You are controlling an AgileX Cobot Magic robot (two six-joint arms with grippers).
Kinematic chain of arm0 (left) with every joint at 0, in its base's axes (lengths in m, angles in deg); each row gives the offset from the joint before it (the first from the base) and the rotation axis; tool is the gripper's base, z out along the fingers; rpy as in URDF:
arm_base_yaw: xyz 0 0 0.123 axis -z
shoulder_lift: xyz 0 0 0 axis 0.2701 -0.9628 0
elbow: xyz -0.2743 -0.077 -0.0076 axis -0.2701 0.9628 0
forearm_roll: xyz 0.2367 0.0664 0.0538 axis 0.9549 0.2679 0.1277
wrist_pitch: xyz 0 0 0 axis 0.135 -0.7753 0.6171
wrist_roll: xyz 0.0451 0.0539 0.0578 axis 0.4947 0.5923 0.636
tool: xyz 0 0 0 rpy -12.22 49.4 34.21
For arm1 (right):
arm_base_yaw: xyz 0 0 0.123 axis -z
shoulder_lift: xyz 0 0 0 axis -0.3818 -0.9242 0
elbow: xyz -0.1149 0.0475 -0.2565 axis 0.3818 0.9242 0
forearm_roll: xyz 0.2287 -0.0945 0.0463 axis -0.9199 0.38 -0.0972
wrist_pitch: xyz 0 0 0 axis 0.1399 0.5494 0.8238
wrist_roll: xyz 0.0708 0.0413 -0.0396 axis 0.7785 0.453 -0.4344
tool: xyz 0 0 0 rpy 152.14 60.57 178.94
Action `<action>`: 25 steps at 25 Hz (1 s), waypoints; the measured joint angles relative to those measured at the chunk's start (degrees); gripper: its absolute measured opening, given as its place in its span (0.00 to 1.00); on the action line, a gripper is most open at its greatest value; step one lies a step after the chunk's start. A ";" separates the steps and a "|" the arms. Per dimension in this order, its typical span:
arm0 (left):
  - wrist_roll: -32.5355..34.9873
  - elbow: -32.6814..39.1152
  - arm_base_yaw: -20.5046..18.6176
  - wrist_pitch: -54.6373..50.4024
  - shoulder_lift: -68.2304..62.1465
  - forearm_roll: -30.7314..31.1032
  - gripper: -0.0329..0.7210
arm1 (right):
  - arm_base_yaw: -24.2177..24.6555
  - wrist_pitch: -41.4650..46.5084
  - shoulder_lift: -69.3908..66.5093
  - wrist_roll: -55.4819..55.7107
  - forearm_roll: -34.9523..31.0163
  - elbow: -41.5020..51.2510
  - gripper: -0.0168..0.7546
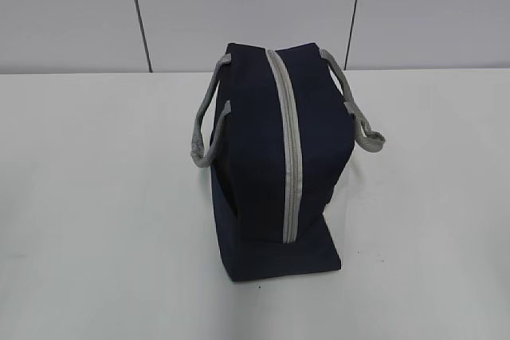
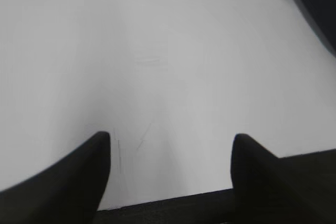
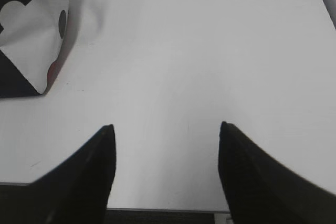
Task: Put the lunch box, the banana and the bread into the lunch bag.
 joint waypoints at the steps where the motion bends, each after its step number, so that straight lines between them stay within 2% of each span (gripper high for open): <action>1: 0.00 0.00 -0.83 0.00 0.51 0.00 0.69 | 0.40 0.00 0.00 0.00 0.00 0.00 0.62; 9: -0.02 0.00 -9.02 -0.22 6.01 -0.06 0.69 | 1.80 0.00 1.69 0.00 0.14 0.00 0.62; 13: -0.02 0.01 -11.71 -0.21 9.74 -0.18 0.69 | 2.06 -0.09 1.78 0.00 0.31 0.00 0.62; 19: -0.02 0.01 -12.54 -0.53 15.44 -1.03 0.69 | 2.06 -0.09 1.78 0.00 0.40 0.00 0.62; 25: -0.02 0.01 -12.54 -0.55 15.85 -1.70 0.68 | 2.06 -0.09 1.78 0.00 0.40 0.00 0.62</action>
